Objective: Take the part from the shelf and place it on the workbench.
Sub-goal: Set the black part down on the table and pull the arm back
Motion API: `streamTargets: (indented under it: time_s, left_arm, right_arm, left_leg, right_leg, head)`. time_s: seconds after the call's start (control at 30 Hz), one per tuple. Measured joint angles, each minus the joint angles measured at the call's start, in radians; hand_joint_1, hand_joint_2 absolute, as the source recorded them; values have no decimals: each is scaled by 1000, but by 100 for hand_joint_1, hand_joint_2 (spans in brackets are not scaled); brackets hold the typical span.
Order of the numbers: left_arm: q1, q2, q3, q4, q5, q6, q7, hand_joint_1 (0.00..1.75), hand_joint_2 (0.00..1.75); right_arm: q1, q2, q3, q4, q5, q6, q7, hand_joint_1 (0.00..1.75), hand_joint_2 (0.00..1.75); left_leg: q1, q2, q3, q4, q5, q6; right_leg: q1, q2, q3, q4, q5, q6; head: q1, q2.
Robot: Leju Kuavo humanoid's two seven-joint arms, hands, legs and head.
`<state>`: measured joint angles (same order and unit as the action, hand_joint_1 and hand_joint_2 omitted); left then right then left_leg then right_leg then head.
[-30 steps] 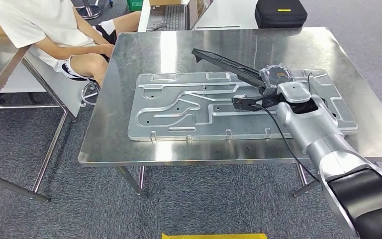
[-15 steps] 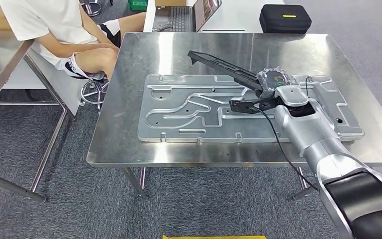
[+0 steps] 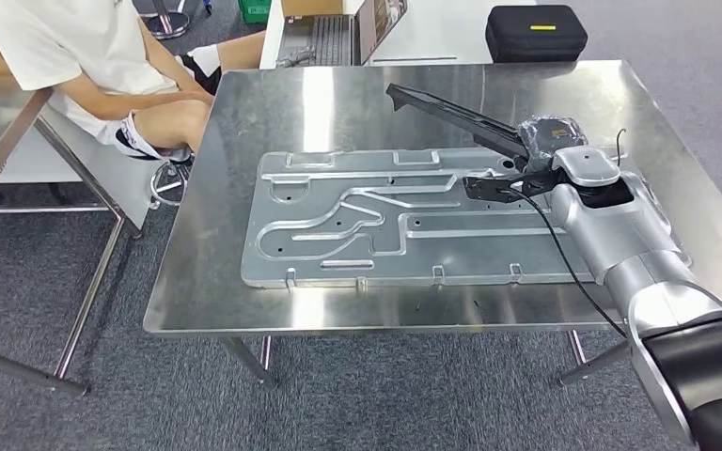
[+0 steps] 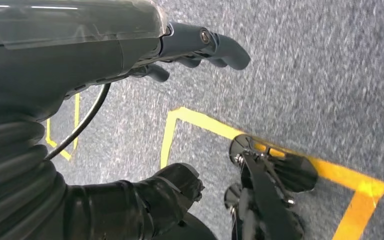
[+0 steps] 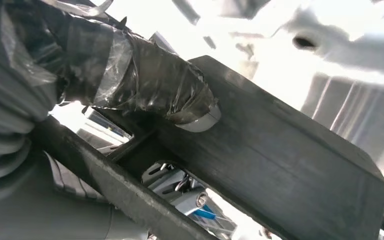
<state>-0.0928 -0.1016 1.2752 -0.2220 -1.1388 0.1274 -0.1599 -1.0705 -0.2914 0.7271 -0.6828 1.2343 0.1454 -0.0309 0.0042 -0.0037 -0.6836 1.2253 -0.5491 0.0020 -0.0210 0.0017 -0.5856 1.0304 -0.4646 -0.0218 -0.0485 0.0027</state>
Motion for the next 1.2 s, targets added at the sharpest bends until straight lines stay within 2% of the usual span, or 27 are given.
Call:
streamTargets:
  time_s: [0.03,0.07,0.1,0.13,0.17,0.2,0.23,0.27,0.33,0.4,0.43,0.47,0.53,0.57,0.6,0.63,0.67,0.7,0.73,0.83,0.9,0.93,1.03,1.07,1.1,1.13,1.2]
  left_arm:
    - [1,0,0,0,0,0,0,0,175]
    - [2,0,0,0,1,-1,1,0,175]
    - [3,0,0,0,2,-1,0,0,175]
    - [4,0,0,0,3,-2,-2,0,175]
    - [4,0,0,0,5,-2,-7,0,175]
    - [5,2,1,0,7,-3,-12,0,175]
    - [4,4,1,0,10,-4,-18,0,175]
    - [3,5,1,0,11,-3,-23,0,175]
    - [-2,6,1,0,14,-1,-35,0,175]
    - [-2,5,1,0,15,0,-49,0,175]
    - [-1,4,1,0,15,0,-54,0,175]
    - [-1,3,1,0,15,0,-56,0,175]
    - [-2,3,1,0,15,-1,-59,0,87]
    - [-2,3,1,0,16,-5,-63,0,44]
    - [-2,3,1,0,19,-11,-69,0,0]
    - [-1,2,1,0,21,-18,-75,0,0]
    - [-1,1,1,0,24,-22,-80,0,0]
    - [-2,1,1,0,25,-24,-83,0,0]
    - [-2,1,1,0,26,-23,-84,0,0]
    - [-3,0,1,0,25,-28,-88,0,0]
    - [-1,0,1,0,24,-31,-91,0,0]
    - [-1,0,1,0,24,-33,-92,0,0]
    - [0,0,1,0,23,-37,-99,0,0]
    - [0,0,1,0,23,-38,-101,0,0]
    - [0,0,1,0,23,-38,-102,0,0]
    - [1,0,1,0,23,-38,-103,0,0]
    - [0,0,1,0,23,-38,-106,0,0]
  right_arm:
    - [-1,-1,0,0,0,0,0,175,175]
    - [0,-3,0,-1,0,1,-1,175,175]
    - [1,-4,0,-1,0,1,-2,175,175]
    - [2,-5,0,-2,0,1,-3,175,175]
    - [3,-6,0,-2,0,1,-3,131,131]
    - [3,-7,0,-3,0,0,-3,87,87]
    - [4,-8,0,-3,-1,0,-3,44,44]
    - [5,-11,0,-3,-1,-1,-3,0,0]
    - [8,-18,-1,-7,-3,-3,-3,0,0]
    - [9,-28,-6,-15,-5,-4,-3,0,0]
    - [7,-32,-9,-19,-5,-4,-3,0,0]
    - [6,-38,-11,-20,-5,-4,-3,0,0]
    - [9,-45,-12,-21,-6,-4,-3,0,0]
    - [13,-47,-12,-21,-6,-3,-3,0,0]
    - [17,-48,-12,-21,-6,-3,-3,0,0]
    - [18,-50,-13,-22,-7,-2,-3,0,0]
    - [17,-54,-13,-24,-8,-2,-3,0,0]
    - [14,-58,-13,-27,-9,-1,-3,0,0]
    - [10,-63,-14,-30,-11,-1,-3,0,0]
    - [6,-77,-15,-37,-14,1,-3,0,0]
    - [6,-84,-15,-41,-15,1,-4,0,0]
    - [6,-88,-16,-44,-17,1,-5,0,0]
    - [9,-100,-17,-54,-21,1,-8,0,0]
    - [13,-103,-17,-58,-22,1,-8,0,0]
    - [16,-106,-17,-61,-23,1,-10,0,0]
    - [19,-109,-17,-64,-23,2,-10,0,0]
    - [21,-115,-19,-72,-24,2,-11,0,0]
  left_leg:
    - [1,0,-44,63,-11,-1]
    - [1,0,-74,94,-1,-1]
    - [1,0,-87,87,30,1]
    - [0,0,-77,36,81,5]
    - [-2,-1,-57,-36,136,13]
    - [-5,-2,-35,-96,176,22]
    - [-9,-3,-17,-142,198,32]
    - [-13,-4,-7,-166,200,39]
    - [-18,-3,5,-186,182,48]
    - [-14,-2,21,-208,174,53]
    - [-12,-2,30,-217,173,55]
    - [-10,-2,37,-223,170,58]
    - [-9,-3,48,-223,160,61]
    - [-9,-3,53,-222,153,60]
    - [-8,-4,59,-218,146,59]
    - [-7,-4,64,-212,139,56]
    - [-6,-4,68,-205,130,53]
    - [-6,-4,70,-198,122,48]
    - [-7,-5,69,-190,115,43]
    - [-9,-6,67,-186,110,26]
    - [-8,-4,63,-176,99,17]
    - [-8,-3,53,-151,82,13]
    - [-2,-2,-25,20,-2,3]
    - [0,-2,-49,68,-15,1]
    - [0,-2,-56,80,-8,1]
    - [1,-2,-46,55,15,2]
    - [0,-2,14,-73,81,11]
  right_leg:
    - [1,0,11,0,-8,-1]
    - [2,3,24,1,-17,-1]
    - [3,5,39,1,-28,-1]
    - [4,7,55,2,-38,1]
    - [4,9,68,2,-51,2]
    - [6,10,77,2,-62,5]
    - [6,11,82,2,-71,10]
    - [4,12,82,1,-76,16]
    - [0,12,83,-5,-81,29]
    - [-3,9,84,3,-92,39]
    - [-3,7,70,33,-107,43]
    - [-4,5,41,85,-126,46]
    - [-5,5,-45,213,-158,54]
    - [-6,4,-81,251,-153,58]
    - [-8,4,-100,254,-129,62]
    - [-10,3,-100,220,-86,64]
    - [-12,2,-86,161,-39,66]
    - [-12,0,-69,107,-6,65]
    - [-9,0,-54,63,14,61]
    - [-1,4,-41,32,14,41]
    - [-6,4,-37,26,17,28]
    - [-9,4,-34,21,19,22]
    - [-7,3,-30,17,19,12]
    - [-6,3,-29,18,19,11]
    - [-5,3,-29,18,18,10]
    - [-4,4,-28,19,17,10]
    - [-3,4,-24,20,14,13]
  head:
    - [0,0]
    - [0,0]
    - [0,0]
    - [0,0]
    - [0,0]
    - [0,0]
    - [0,0]
    - [0,0]
    - [0,0]
    - [0,0]
    - [0,0]
    - [1,0]
    - [1,0]
    - [1,0]
    - [1,0]
    - [1,0]
    - [1,0]
    - [1,0]
    - [1,0]
    - [2,0]
    - [2,0]
    - [2,0]
    - [1,0]
    - [1,0]
    - [1,0]
    - [1,0]
    - [1,0]
